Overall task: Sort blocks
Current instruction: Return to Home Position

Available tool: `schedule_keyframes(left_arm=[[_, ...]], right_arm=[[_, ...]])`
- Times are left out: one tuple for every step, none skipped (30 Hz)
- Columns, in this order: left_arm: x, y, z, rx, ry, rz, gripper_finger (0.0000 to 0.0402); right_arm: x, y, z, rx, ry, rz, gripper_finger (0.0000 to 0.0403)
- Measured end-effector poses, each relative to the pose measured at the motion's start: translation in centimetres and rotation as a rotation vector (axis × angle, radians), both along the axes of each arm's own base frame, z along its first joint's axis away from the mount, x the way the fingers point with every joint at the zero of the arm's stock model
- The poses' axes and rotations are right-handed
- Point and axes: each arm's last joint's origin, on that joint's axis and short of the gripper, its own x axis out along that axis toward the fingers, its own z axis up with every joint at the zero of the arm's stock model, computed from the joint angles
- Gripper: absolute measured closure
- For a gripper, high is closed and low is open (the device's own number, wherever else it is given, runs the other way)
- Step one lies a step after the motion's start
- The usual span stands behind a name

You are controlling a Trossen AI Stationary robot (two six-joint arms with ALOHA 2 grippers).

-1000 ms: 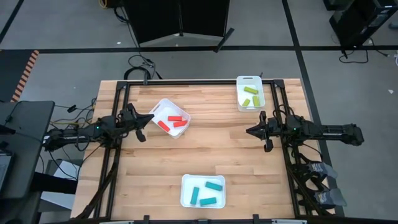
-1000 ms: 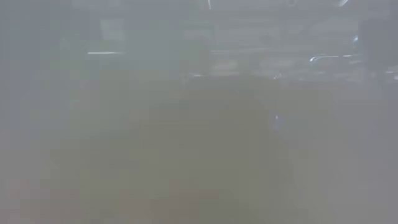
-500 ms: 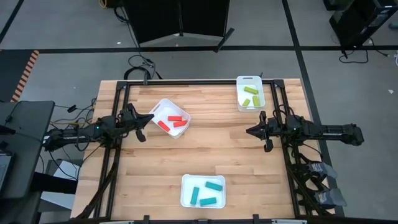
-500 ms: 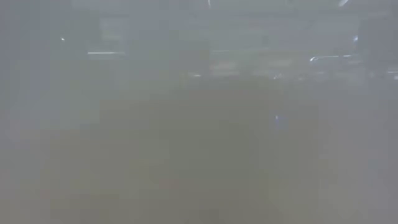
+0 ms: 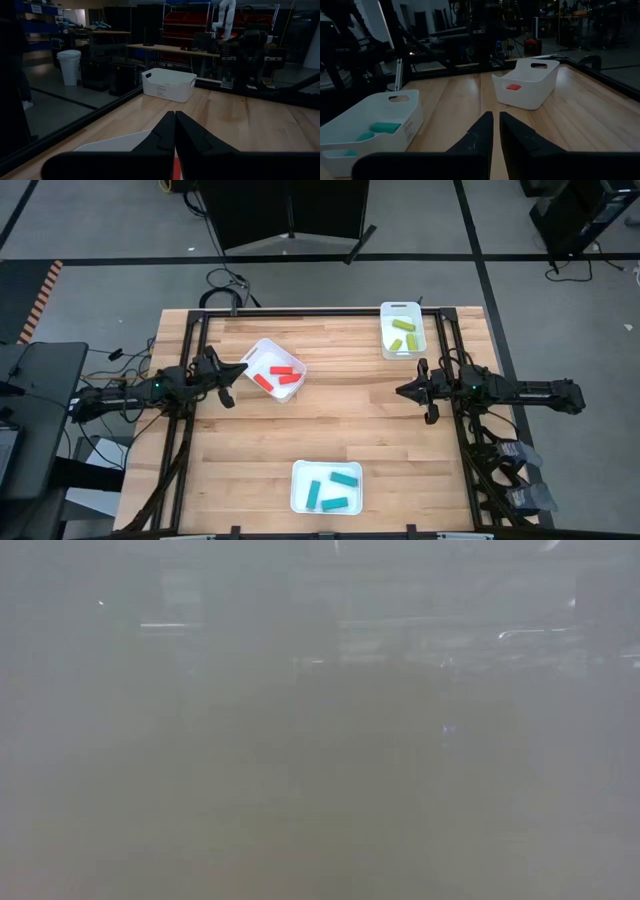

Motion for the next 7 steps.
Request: schedule_keyframes(left_arm=[[0.0, 0.0, 0.0, 0.0, 0.0, 0.0, 0.0387], [0.0, 0.0, 0.0, 0.0, 0.0, 0.0, 0.0387], [0.0, 0.0, 0.0, 0.0, 0.0, 0.0, 0.0387], [0.0, 0.0, 0.0, 0.0, 0.0, 0.0, 0.0387], [0.0, 0.0, -0.01, 0.0, 0.0, 0.0, 0.0387], [0.0, 0.0, -0.01, 0.0, 0.0, 0.0, 0.0387], [0.0, 0.0, -0.01, 0.0, 0.0, 0.0, 0.0387]], right_arm=[[0.0, 0.0, 0.0, 0.0, 0.0, 0.0, 0.0359], [0.0, 0.0, 0.0, 0.0, 0.0, 0.0, 0.0359], [0.0, 0.0, 0.0, 0.0, 0.0, 0.0, 0.0359], [0.0, 0.0, 0.0, 0.0, 0.0, 0.0, 0.0359], [0.0, 0.0, 0.0, 0.0, 0.0, 0.0, 0.0358], [0.0, 0.0, 0.0, 0.0, 0.0, 0.0, 0.0357], [0.0, 0.0, 0.0, 0.0, 0.0, 0.0, 0.0357]])
